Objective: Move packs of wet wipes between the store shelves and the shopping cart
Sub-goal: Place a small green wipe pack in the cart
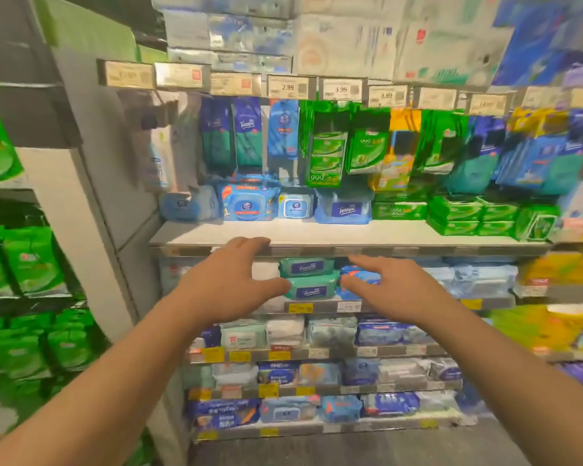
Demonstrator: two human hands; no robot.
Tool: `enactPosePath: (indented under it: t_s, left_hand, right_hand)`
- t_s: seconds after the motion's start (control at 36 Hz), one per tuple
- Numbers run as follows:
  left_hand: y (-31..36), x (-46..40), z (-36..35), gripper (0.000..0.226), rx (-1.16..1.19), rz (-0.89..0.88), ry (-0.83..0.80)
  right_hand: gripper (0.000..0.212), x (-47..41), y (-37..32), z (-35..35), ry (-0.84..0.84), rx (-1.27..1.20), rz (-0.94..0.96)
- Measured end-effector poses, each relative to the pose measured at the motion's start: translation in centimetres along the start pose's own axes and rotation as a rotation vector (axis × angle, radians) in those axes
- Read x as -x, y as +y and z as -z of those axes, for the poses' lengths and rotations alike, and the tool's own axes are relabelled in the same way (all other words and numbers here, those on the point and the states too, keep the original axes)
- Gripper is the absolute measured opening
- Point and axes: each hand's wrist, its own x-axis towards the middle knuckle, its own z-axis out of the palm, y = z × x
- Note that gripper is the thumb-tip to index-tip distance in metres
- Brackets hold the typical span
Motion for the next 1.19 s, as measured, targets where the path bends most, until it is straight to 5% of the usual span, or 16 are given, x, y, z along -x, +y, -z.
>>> enactPosePath:
  t_s: [0.56,0.83,1.11,1.19]
  left_hand:
    - [-4.6,-19.5,-0.7,0.084,0.094,-0.112,-0.002]
    - [-4.8,-27.1,-3.9,0.09,0.319,-0.058,-0.04]
    - [-2.0,-33.3,-7.1,0.12,0.785,0.069,-0.052]
    - [-1.0,-35.0,-7.5,0.128,0.907,0.074,-0.053]
  right_hand:
    - [0.055,-15.1,-0.5,0.3,0.201,-0.123,-0.099]
    - [0.055,-23.5,1.7,-0.2,0.248,-0.579,-0.134]
    - [0.088,-31.0,5.6,-1.7,0.131,-1.087,-0.133]
    - [0.06,-32.2,6.1,-2.1,0.082,-1.218,-0.059]
